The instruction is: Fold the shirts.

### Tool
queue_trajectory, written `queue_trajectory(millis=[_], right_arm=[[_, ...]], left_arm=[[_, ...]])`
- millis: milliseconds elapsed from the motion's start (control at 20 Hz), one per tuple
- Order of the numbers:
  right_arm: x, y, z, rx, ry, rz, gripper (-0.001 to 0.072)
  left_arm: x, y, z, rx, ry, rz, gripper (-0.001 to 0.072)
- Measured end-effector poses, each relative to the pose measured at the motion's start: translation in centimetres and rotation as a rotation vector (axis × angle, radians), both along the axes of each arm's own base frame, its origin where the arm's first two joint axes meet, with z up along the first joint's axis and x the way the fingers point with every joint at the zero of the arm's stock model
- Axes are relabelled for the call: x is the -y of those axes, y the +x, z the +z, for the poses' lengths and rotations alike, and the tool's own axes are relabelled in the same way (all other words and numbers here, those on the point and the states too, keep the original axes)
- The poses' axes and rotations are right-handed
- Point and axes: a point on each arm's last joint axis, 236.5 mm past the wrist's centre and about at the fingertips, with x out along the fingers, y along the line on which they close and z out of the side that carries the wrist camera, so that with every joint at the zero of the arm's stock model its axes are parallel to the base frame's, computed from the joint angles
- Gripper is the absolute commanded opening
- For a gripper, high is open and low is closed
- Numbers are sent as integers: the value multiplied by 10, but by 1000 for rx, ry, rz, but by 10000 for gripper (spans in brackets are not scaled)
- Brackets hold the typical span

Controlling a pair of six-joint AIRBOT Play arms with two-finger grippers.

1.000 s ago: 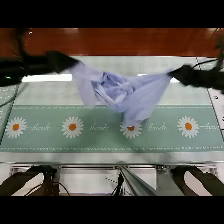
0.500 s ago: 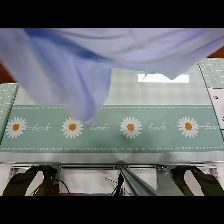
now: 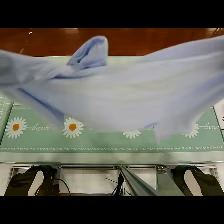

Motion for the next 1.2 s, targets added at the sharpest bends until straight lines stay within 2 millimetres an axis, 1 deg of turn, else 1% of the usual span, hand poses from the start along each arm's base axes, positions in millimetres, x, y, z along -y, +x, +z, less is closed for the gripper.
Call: queue_trajectory(millis=[100,200,250,300,350,450,550,650,800,850,950,1100,1200], right_arm=[[-2,-18,1,3,-5,-19,28],[-2,-35,-3,-18,-9,-42,28],[2,-39,-11,-51,-16,-60,28],[9,-43,-24,-110,-31,-86,28],[17,-42,-34,-159,-45,-112,28],[30,-40,-63,-294,-60,-134,28],[38,-28,-96,-436,-47,-128,28],[43,-10,-131,-574,-20,-108,28],[44,30,-182,-721,25,-66,28],[41,48,-198,-750,34,-52,28],[36,85,-227,-772,28,-37,29],[27,146,-263,-729,11,-39,29],[22,185,-287,-693,18,-63,28]], left_arm=[[1,-19,8,9,7,14,22],[-4,-34,12,5,24,50,22],[-9,-39,10,-10,34,75,21],[-14,-41,4,-41,45,101,22],[-19,-40,-7,-89,57,117,22],[-29,-33,-40,-235,76,136,22],[-35,-17,-79,-380,79,136,22],[-41,6,-118,-497,74,128,22],[-45,43,-175,-637,56,99,23],[-48,58,-193,-671,53,93,24],[-51,87,-222,-722,43,82,24],[-58,136,-260,-749,19,104,25],[-57,167,-285,-759,2,119,25]])
